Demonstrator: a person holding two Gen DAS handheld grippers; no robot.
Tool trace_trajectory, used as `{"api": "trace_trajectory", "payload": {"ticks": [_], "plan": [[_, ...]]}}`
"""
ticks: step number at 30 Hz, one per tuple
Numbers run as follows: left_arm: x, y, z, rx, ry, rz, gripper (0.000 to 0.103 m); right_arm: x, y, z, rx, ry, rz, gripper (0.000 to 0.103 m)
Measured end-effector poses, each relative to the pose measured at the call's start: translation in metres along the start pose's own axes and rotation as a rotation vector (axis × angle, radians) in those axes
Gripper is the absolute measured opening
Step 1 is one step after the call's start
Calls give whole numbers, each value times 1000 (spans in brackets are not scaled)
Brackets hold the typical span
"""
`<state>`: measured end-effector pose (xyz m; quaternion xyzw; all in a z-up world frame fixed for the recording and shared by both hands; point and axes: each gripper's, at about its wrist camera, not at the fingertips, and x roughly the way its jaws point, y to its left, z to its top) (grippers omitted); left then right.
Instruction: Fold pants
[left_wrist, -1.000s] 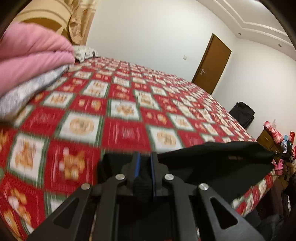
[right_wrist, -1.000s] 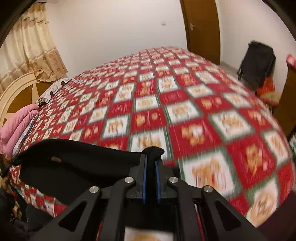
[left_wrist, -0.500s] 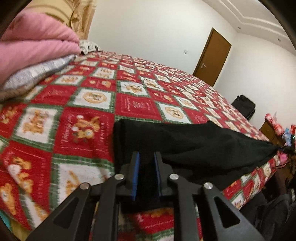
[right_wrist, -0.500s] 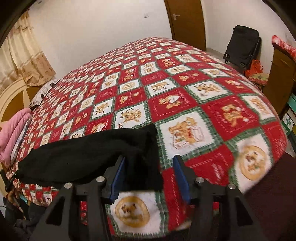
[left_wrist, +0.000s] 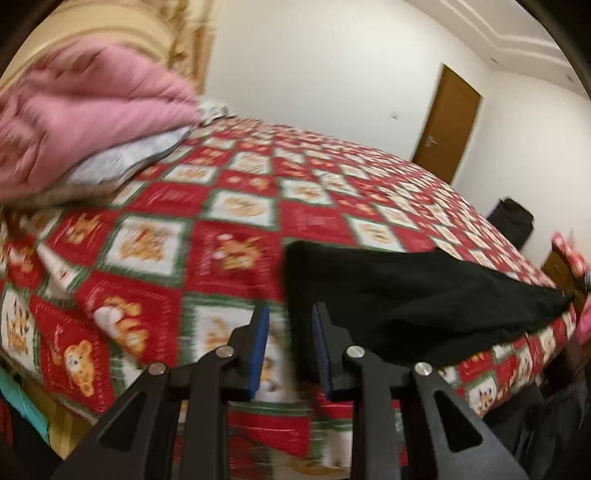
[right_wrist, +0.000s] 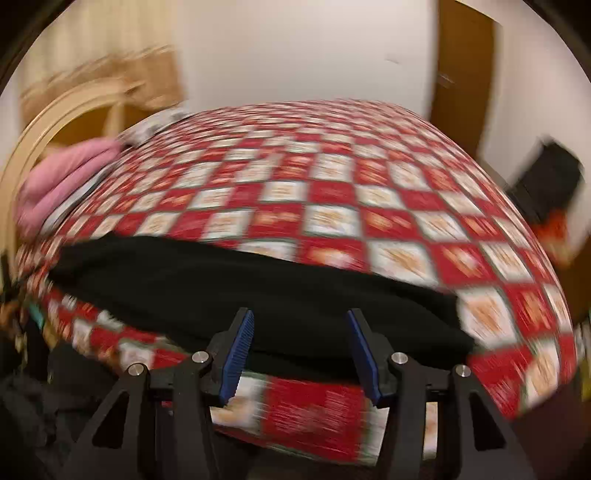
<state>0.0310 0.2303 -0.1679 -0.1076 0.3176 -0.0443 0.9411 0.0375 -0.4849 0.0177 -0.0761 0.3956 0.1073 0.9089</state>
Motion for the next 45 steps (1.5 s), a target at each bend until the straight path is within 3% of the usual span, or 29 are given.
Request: {"api": "trace_trajectory", "payload": {"ticks": [3,10,14,16,17,21,24,29,33,36,45], "plan": [[12,-25,-4,86,26,-15,26,18,55,10,-66,8,109,53],[28,-42,-16,126,71,-32,26,99,176,4,-255,126,272,53],[27,-50,-19,174,71,-2,29,131,224,-5,-344,157,305,53],[30,-49,-17,159,64,10,41,143,239,-9,-379,167,309,53],[31,-50,-17,157,67,12,42,149,245,-11,-400,166,297,53],[22,-54,-17,192,46,13,42,165,254,-19,-435,166,263,53],[25,-47,-18,177,40,33,52,172,253,-20,-426,180,249,51],[42,-36,-22,138,65,71,53,176,253,-19,-451,166,201,31],[47,-30,-20,124,59,95,66,173,255,-17,-472,163,188,9],[49,-26,-19,100,56,88,67,168,258,-17,-487,169,190,4],[48,-20,-17,83,50,89,71,144,258,-25,-505,165,221,2]]}}
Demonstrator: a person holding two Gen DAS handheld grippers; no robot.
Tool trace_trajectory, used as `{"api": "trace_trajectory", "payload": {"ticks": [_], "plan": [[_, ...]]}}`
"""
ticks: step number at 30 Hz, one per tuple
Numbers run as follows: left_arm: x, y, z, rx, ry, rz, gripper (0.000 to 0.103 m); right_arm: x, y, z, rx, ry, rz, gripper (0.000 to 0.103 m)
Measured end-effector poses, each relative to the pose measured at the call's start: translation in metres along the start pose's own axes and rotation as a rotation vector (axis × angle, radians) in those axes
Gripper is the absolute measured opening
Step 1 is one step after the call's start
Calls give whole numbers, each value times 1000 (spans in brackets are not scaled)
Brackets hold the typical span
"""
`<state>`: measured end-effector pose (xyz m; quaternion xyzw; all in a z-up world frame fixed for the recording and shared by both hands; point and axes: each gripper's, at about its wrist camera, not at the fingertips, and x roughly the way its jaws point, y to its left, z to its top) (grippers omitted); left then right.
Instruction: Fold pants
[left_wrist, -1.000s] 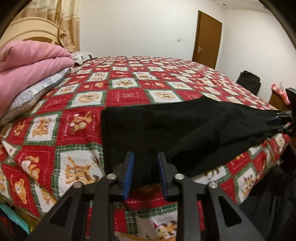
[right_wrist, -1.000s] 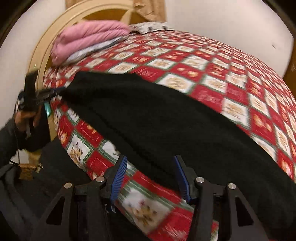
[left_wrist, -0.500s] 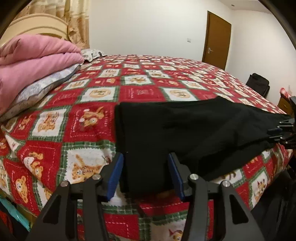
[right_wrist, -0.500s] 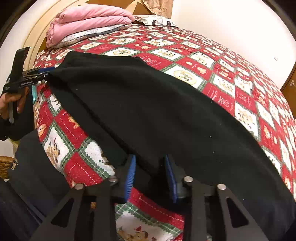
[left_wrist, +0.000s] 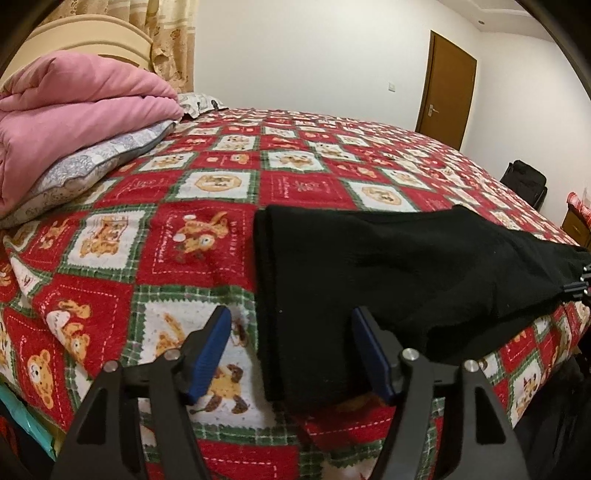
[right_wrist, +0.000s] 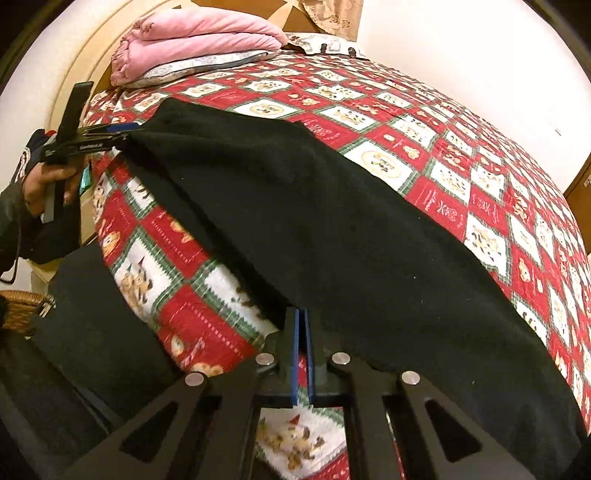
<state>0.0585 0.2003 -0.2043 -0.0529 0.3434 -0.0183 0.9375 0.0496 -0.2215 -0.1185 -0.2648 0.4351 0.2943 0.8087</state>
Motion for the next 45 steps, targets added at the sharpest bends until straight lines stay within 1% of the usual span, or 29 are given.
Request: {"api": "trace_trajectory", "payload": {"ticks": [1,5,7,10,11,13,15,17,19,21,23,24,27,30,31,33,35,36,37,39,41,42,43,44,45], "plan": [[0,0,0,4,1,0,71,0,0,-3,0,0,0,2],[-2,1,0,0,6,-2,71,22,-7,-13,20,58,-8,2],[-9,0,1,8,-2,16,71,22,-7,-14,26,53,11,2],[-23,-5,6,46,-42,40,71,16,-5,-15,13,50,25,1],[-27,-8,10,53,-60,43,71,19,-2,-17,-8,65,29,1],[-35,-13,18,50,-97,31,71,29,6,-22,-63,103,-12,1],[-38,-23,24,70,-110,10,72,29,11,-22,-81,102,-12,1],[-33,-34,28,120,-97,45,72,22,11,-17,-75,89,34,2],[-23,-34,31,136,-70,47,72,15,18,-10,-87,66,100,2],[-11,-23,34,101,-51,50,72,16,30,-3,-132,54,111,2],[2,-5,38,19,-15,19,72,19,45,4,-195,46,93,2],[5,-1,39,-9,-2,7,69,21,52,8,-219,45,88,2],[14,10,44,-65,15,-54,49,24,62,22,-246,19,108,2],[24,13,49,-93,53,-85,48,25,67,40,-232,-15,158,2],[26,12,49,-96,59,-89,45,25,70,46,-228,-24,167,3],[28,10,51,-90,58,-95,44,27,76,57,-239,-44,160,3],[32,8,52,-71,67,-80,33,30,82,69,-245,-56,154,3],[34,9,53,-70,72,-77,18,31,84,75,-244,-63,155,3],[34,11,54,-76,73,-82,14,33,87,81,-241,-69,156,3],[33,16,60,-89,61,-93,10,37,92,92,-235,-83,159,3],[33,19,66,-86,56,-86,10,40,104,102,-255,-101,154,4],[35,22,71,-94,57,-87,10,42,110,107,-268,-105,152,9],[37,23,73,-97,64,-97,10,45,117,112,-284,-107,156,16],[42,24,74,-97,79,-101,10,46,125,118,-296,-109,170,48],[46,27,75,-100,93,-93,10,48,134,123,-306,-115,192,70]]}}
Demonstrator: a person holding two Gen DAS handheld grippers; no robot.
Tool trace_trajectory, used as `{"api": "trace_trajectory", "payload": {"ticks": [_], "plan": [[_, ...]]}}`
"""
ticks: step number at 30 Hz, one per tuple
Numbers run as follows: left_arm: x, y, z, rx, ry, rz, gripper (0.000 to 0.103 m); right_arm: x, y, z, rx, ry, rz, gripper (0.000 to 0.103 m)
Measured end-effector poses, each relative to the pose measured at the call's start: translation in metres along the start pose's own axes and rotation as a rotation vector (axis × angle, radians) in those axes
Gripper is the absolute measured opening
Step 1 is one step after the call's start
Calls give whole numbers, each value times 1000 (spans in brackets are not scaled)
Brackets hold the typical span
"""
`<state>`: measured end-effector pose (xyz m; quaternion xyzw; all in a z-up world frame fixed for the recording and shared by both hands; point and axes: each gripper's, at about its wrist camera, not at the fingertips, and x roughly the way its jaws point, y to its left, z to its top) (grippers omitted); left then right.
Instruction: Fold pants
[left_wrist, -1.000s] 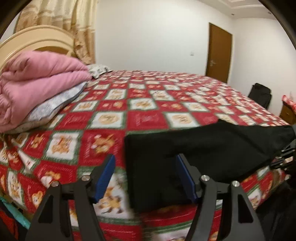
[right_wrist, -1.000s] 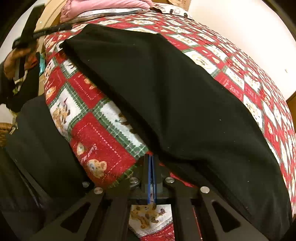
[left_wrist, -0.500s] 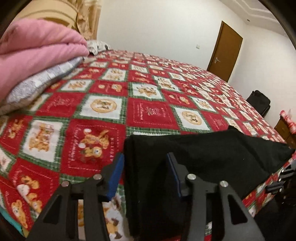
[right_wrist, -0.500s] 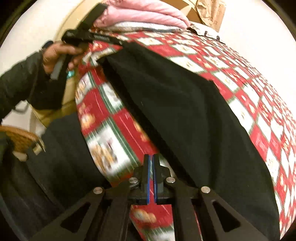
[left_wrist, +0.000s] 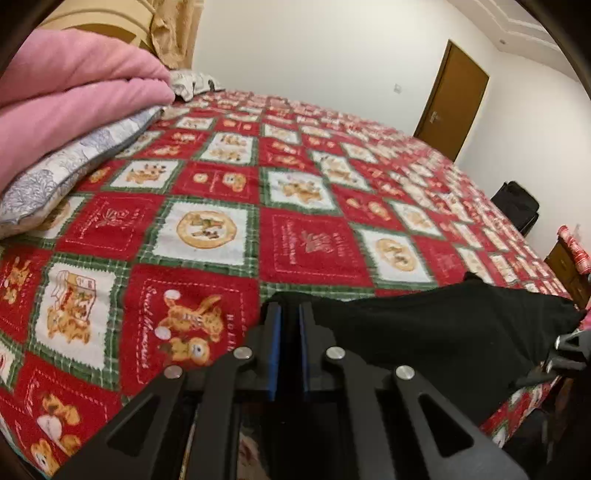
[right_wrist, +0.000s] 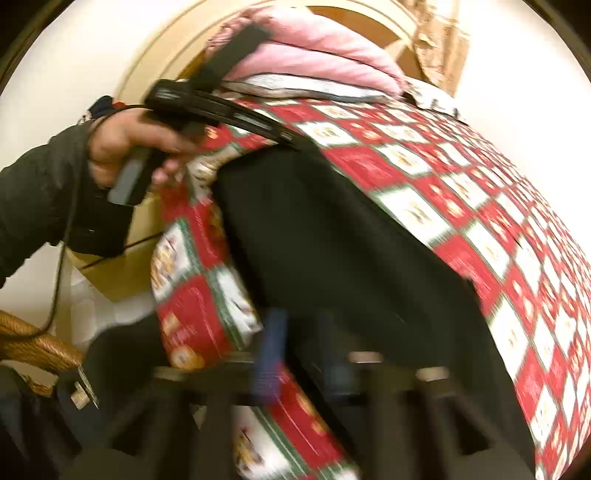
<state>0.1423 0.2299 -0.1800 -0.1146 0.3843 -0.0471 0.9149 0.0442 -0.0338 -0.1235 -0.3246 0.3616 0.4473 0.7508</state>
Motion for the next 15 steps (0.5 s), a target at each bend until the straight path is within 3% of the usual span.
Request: {"api": "trace_trajectory", "payload": {"ticks": [3,5,8,15], "plan": [[7,13,-1,-64,17,-51,10,11,13,15,-12,-22,27,70],[5,18,-4,-86,7,-86,10,29,19,19,-11,4,17,70],[-2,22,-12,-84,-5,-120,10,53,21,15,31,82,69,70],[-40,19,-33,-84,-72,-60,12,38,27,1,22,63,89,70]]}}
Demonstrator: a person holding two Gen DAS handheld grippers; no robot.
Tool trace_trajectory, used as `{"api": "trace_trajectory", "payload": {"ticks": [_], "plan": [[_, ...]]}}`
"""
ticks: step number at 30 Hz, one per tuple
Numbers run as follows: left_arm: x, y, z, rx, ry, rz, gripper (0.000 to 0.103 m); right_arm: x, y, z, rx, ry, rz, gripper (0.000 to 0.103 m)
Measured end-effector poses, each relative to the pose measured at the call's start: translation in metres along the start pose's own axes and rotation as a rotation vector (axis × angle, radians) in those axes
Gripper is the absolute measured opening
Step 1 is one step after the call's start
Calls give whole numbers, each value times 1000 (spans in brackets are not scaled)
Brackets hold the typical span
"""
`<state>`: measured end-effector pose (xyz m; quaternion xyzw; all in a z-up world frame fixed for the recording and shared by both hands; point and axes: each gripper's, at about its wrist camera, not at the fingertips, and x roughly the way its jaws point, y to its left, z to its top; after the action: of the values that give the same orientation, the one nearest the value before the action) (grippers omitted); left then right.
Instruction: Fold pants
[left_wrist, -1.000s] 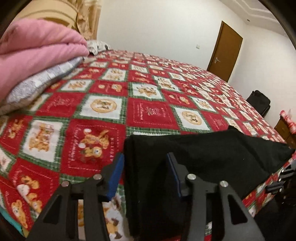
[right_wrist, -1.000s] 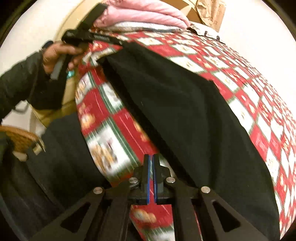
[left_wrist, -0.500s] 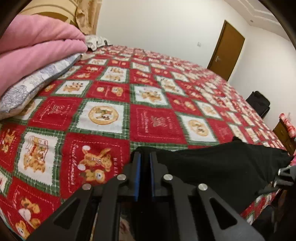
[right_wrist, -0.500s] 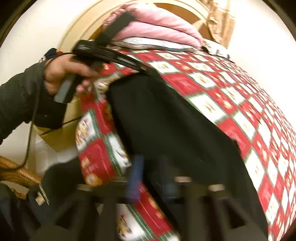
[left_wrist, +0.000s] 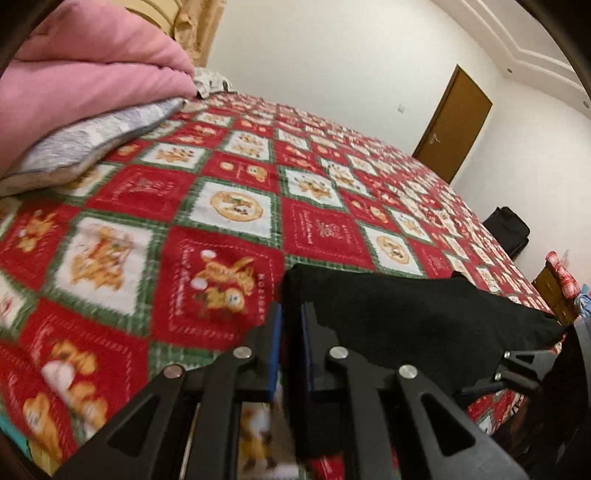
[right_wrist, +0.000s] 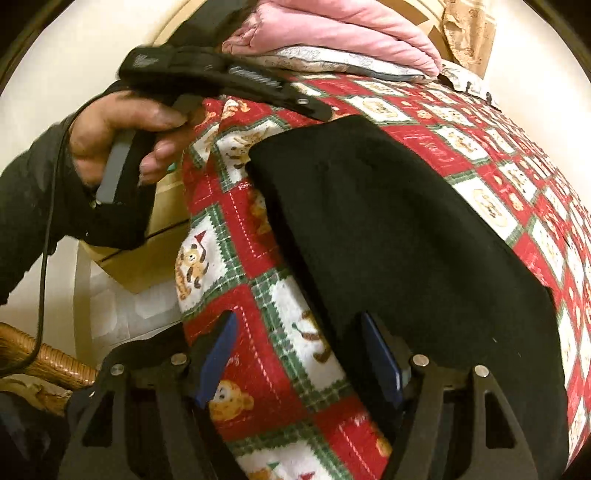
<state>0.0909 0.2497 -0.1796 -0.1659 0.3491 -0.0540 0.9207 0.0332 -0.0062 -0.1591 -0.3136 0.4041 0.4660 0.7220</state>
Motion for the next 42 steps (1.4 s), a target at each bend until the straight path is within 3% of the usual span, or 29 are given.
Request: {"api": "trace_trajectory", "payload": {"ticks": [4,8,11,14,19,21,24,26,28,30,33,36,37,40,42], "plan": [[-19,-22,-8,74,-37,33,12,-32,-21,-15,84,-66,7,70],[-20,-53,-14,141,-54,-27,13,-62,-60,-40,199,-109,-85,70],[-4,-75,-23,198,-3,-60,14,-81,-94,-62,313,-105,-182,64],[14,-86,-39,241,55,-44,14,-88,-122,-89,427,-70,-241,61],[19,-78,-57,206,84,-58,14,-82,-130,-132,495,3,-244,61],[17,-83,-55,208,93,-44,14,-88,-127,-139,469,-30,-254,61],[12,-105,-50,254,84,-46,14,-108,-134,-151,538,-57,-238,61],[12,-129,-47,293,79,-82,18,-128,-139,-163,581,-80,-260,61],[16,-152,-45,333,86,-118,37,-152,-147,-181,630,-106,-292,61],[23,-184,-43,383,100,-173,46,-182,-156,-204,705,-138,-308,61],[34,-227,-42,428,128,-283,46,-238,-173,-252,870,-203,-381,61],[47,-268,-44,483,147,-356,46,-286,-189,-302,1048,-249,-438,61],[51,-283,-46,508,154,-370,46,-303,-191,-322,1095,-255,-494,61],[62,-333,-57,588,179,-442,46,-334,-193,-362,1191,-269,-581,61],[66,-359,-66,633,201,-475,46,-346,-197,-384,1263,-299,-585,61]]}}
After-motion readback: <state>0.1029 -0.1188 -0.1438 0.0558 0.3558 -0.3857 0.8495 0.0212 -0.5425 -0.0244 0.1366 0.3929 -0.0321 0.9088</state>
